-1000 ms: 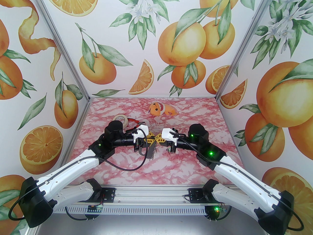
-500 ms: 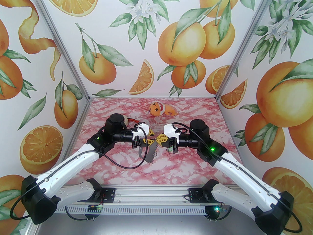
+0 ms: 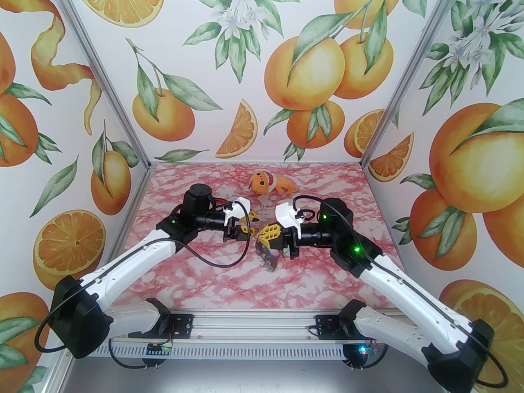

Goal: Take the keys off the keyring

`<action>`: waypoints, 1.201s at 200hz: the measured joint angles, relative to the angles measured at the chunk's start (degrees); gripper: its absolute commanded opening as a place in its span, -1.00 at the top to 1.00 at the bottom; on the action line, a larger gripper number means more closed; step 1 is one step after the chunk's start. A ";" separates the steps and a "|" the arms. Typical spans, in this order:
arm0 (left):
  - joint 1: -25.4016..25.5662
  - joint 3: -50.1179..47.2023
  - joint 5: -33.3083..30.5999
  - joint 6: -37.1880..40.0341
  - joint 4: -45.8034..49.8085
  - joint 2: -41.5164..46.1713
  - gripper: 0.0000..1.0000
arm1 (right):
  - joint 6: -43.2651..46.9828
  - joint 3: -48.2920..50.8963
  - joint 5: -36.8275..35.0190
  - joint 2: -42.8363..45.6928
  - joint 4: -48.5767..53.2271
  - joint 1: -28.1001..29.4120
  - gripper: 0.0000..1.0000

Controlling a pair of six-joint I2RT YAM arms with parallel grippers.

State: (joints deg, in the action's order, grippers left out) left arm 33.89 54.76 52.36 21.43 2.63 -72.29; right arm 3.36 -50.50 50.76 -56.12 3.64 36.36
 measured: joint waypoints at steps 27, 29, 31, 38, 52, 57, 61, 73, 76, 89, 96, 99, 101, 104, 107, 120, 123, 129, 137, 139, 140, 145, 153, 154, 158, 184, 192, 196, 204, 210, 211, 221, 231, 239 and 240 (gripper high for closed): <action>0.09 -5.09 -3.67 -3.32 -3.17 6.23 0.16 | -3.67 2.36 -4.02 1.88 -2.99 0.00 1.00; 0.09 -5.35 -3.87 -3.58 -3.50 6.60 0.17 | -4.07 2.69 -4.24 2.05 -3.52 0.00 1.00; 0.09 -5.75 -4.17 -3.76 -3.80 7.21 0.17 | -4.37 2.99 -4.39 2.23 -3.96 0.00 1.00; 0.11 -6.95 -4.94 -5.01 -5.29 9.11 0.19 | -5.77 4.07 -5.01 2.69 -5.66 0.00 1.00; 0.11 -9.14 -6.12 -7.82 -8.96 12.57 0.24 | -8.57 5.92 -5.99 3.02 -9.16 0.00 1.00; 0.13 -9.77 -6.32 -8.76 -10.25 13.42 0.28 | -9.51 6.60 -6.29 3.02 -10.51 0.00 1.00; 0.20 -10.16 -6.36 -9.77 -11.32 13.97 0.29 | -10.27 7.19 -6.58 3.02 -11.58 0.00 1.00; 0.37 -10.99 -6.36 -12.04 -14.58 14.62 0.34 | -12.15 8.76 -7.30 3.02 -14.45 0.00 1.00; 0.42 -11.17 -6.34 -12.52 -15.45 14.62 0.35 | -12.55 9.14 -7.37 3.02 -15.13 0.00 1.00; 0.94 -11.63 -6.27 -14.45 -18.01 14.51 0.36 | -13.79 10.40 -7.54 3.04 -17.57 0.00 1.00; 1.49 -11.69 -6.25 -15.19 -18.91 14.45 0.38 | -14.34 10.97 -7.56 3.15 -18.84 0.00 1.00; 1.77 -11.69 -6.16 -15.54 -19.32 14.43 0.39 | -14.58 11.23 -7.58 3.23 -19.41 0.00 1.00; 1.99 -11.69 -6.16 -15.58 -19.61 14.38 0.39 | -14.58 11.37 -7.61 3.26 -19.71 0.00 1.00; 2.29 -11.69 -6.08 -15.76 -20.04 14.38 0.39 | -14.84 11.67 -7.74 3.39 -20.44 0.00 1.00; 2.58 -11.74 -5.97 -15.98 -20.41 14.34 0.39 | -15.04 11.89 -7.78 3.50 -20.90 0.00 1.00; 3.98 -11.93 -5.70 -16.70 -22.36 14.12 0.40 | -15.96 13.25 -8.17 4.15 -24.04 0.00 1.00; 4.26 -11.96 -5.70 -16.81 -22.58 14.03 0.40 | -16.06 13.51 -8.22 4.33 -24.72 0.00 1.00; 4.79 -11.96 -5.70 -16.98 -23.17 13.75 0.43 | -16.52 14.14 -8.28 4.52 -26.34 0.00 1.00; 5.33 -11.98 -5.77 -17.20 -24.02 13.27 0.45 | -17.03 14.80 -8.37 4.72 -28.26 0.00 1.00; 5.42 -11.98 -5.81 -17.35 -24.35 13.11 0.46 | -17.14 14.97 -8.37 4.74 -28.81 0.00 1.00; 5.49 -11.96 -5.81 -17.42 -24.44 13.03 0.46 | -17.22 15.06 -8.37 4.76 -29.03 0.00 1.00; 5.70 -11.96 -5.84 -17.59 -25.05 12.59 0.46 | -17.53 15.41 -8.39 4.76 -30.25 0.00 1.00; 6.05 -11.98 -5.90 -18.14 -26.14 11.91 0.46 | -18.08 15.87 -8.39 4.76 -31.95 0.00 1.00; 6.08 -12.00 -5.92 -18.18 -26.25 11.82 0.46 | -18.10 15.91 -8.39 4.76 -32.11 0.00 1.00; 6.23 -12.04 -5.92 -18.40 -26.97 11.45 0.47 | -18.45 16.15 -8.41 4.76 -33.00 0.00 1.00; 6.99 -12.31 -6.45 -19.78 -30.01 9.94 0.52 | -19.50 16.57 -8.41 4.76 -36.94 0.07 1.00; 7.17 -12.35 -6.51 -20.13 -31.21 9.53 0.53 | -19.63 16.57 -8.41 4.76 -37.81 0.11 1.00; 7.21 -12.35 -6.45 -20.50 -31.85 9.31 0.53 | -19.69 16.57 -8.41 4.76 -38.29 0.13 1.00; 7.45 -12.35 -6.29 -20.98 -33.05 8.87 0.54 | -19.71 16.57 -8.41 4.74 -39.01 0.17 1.00; 7.54 -12.35 -6.29 -21.20 -33.88 8.57 0.54 | -19.69 16.59 -8.44 4.74 -39.54 0.17 1.00; 7.56 -12.35 -6.32 -21.27 -34.05 8.50 0.54 | -19.69 16.59 -8.44 4.74 -39.60 0.17 1.00; 7.85 -12.35 -6.29 -21.51 -35.10 8.04 0.54 | -19.61 16.61 -8.52 4.76 -40.04 0.31 1.00; 8.26 -12.37 -6.32 -21.73 -36.15 7.56 0.54 | -19.41 16.70 -8.74 4.76 -40.30 0.39 1.00; 8.41 -12.48 -6.47 -21.97 -36.98 7.34 0.55 | -19.32 16.81 -8.85 4.76 -40.72 0.37 1.00; 8.41 -12.52 -6.47 -22.01 -37.18 7.30 0.55 | -19.32 16.81 -8.85 4.79 -40.76 0.37 1.00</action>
State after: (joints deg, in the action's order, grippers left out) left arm 42.30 42.24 45.89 -0.58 -34.54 -64.99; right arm -15.97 -33.69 41.91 -51.33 -37.12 36.73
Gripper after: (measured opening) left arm 0.230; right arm 0.045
